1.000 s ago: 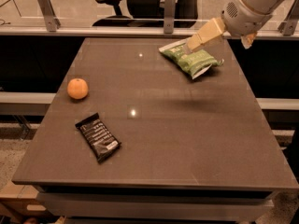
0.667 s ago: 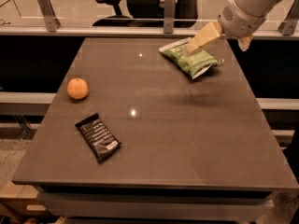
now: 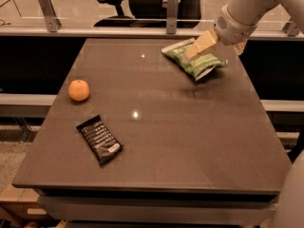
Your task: Move green jalapeno chip bag near rxbar chocolate
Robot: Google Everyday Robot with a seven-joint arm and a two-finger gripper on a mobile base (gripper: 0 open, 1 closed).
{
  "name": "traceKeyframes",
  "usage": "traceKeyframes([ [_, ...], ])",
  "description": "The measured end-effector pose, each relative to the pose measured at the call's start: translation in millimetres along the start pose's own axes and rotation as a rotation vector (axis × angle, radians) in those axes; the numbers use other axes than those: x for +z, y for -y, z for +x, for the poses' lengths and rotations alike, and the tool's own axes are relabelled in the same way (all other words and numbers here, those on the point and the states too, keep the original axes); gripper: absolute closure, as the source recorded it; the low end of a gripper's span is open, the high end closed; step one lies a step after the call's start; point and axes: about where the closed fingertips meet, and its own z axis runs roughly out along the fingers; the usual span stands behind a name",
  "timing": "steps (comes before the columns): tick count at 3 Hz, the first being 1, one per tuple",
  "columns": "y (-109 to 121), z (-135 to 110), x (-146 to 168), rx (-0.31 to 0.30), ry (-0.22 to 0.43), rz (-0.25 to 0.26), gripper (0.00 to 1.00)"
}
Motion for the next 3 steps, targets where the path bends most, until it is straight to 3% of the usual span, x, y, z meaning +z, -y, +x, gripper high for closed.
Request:
traceKeyframes([
  [3, 4, -19, 61, -0.091, -0.026, 0.053, 0.00],
])
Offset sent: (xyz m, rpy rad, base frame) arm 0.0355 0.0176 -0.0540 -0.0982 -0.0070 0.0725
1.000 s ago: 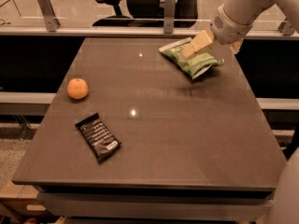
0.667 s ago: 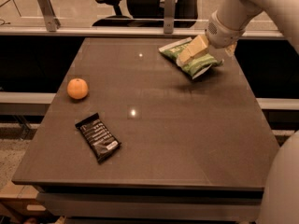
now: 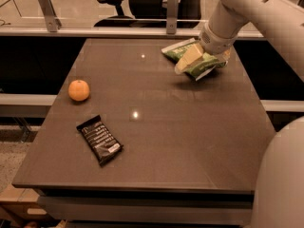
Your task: Move green jalapeno chip bag near rxbar chocolate
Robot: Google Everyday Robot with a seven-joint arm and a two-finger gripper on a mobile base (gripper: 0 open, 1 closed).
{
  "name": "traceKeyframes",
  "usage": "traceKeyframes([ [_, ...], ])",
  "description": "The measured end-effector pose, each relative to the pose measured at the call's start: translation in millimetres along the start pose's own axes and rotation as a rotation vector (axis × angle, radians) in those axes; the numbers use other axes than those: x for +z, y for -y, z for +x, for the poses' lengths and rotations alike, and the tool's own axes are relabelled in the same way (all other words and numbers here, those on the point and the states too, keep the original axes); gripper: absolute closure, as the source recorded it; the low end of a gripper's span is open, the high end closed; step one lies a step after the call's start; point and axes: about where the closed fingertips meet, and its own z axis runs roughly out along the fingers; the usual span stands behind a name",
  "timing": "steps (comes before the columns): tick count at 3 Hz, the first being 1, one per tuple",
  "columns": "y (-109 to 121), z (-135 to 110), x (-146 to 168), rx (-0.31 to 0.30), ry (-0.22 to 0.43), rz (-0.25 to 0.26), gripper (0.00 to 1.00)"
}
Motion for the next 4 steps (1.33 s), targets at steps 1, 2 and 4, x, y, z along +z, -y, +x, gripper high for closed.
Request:
traceKeyframes([
  [1, 3.3, -7.5, 12.1, -0.028, -0.011, 0.020, 0.00],
  [2, 2.5, -7.2, 14.5, -0.028, -0.014, 0.018, 0.07],
  [4, 0.9, -7.2, 20.8, -0.031, -0.021, 0.014, 0.47],
])
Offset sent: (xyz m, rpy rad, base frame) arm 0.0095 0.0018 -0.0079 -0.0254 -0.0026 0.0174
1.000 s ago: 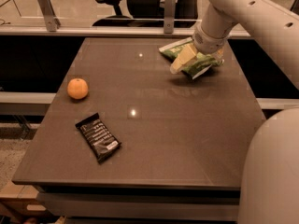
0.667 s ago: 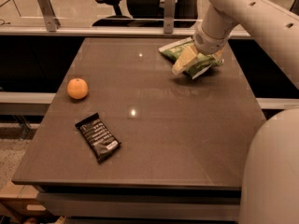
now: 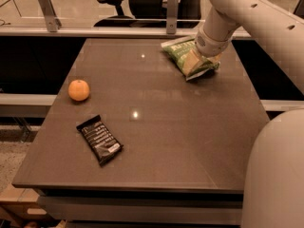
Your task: Move green jalapeno chip bag near rxbar chocolate
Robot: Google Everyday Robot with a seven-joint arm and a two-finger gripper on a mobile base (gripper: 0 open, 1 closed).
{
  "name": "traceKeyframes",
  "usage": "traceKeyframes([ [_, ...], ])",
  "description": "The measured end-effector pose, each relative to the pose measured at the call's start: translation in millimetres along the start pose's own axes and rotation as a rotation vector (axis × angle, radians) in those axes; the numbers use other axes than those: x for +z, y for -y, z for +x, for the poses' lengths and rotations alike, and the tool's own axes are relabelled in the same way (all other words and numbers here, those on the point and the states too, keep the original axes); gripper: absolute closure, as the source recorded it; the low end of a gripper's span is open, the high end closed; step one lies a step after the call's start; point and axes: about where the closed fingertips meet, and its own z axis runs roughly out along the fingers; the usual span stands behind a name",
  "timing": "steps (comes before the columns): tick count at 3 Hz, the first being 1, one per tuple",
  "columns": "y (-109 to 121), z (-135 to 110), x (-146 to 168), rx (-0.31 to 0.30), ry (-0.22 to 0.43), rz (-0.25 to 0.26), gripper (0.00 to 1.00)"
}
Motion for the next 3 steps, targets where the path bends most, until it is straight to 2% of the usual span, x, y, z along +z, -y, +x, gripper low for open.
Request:
traceKeyframes([
  [2, -1.3, 0.0, 4.8, -0.002, -0.006, -0.003, 0.93],
  [3, -1.3, -0.3, 4.0, -0.002, -0.006, -0.003, 1.00],
])
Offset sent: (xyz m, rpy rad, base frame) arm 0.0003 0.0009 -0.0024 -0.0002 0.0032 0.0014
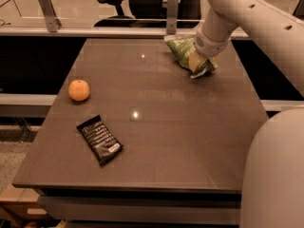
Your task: Move green jalapeno chip bag near rxbar chocolate
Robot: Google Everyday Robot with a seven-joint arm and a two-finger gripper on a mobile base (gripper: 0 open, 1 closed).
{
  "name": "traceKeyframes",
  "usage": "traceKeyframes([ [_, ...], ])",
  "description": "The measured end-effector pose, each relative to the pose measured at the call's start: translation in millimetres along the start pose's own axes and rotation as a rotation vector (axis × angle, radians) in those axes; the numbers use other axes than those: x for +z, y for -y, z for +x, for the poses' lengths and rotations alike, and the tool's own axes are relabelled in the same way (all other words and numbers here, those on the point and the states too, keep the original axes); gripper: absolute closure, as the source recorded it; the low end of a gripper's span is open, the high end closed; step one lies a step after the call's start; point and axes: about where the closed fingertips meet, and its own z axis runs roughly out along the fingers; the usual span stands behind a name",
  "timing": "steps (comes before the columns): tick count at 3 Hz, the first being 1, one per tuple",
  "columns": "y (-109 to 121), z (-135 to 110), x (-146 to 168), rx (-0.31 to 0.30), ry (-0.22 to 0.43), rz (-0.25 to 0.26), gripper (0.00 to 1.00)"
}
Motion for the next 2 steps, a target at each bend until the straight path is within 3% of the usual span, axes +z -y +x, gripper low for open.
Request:
traceKeyframes([
  [2, 0.0, -0.3, -1.0, 0.000, 0.000, 0.000, 1.00],
])
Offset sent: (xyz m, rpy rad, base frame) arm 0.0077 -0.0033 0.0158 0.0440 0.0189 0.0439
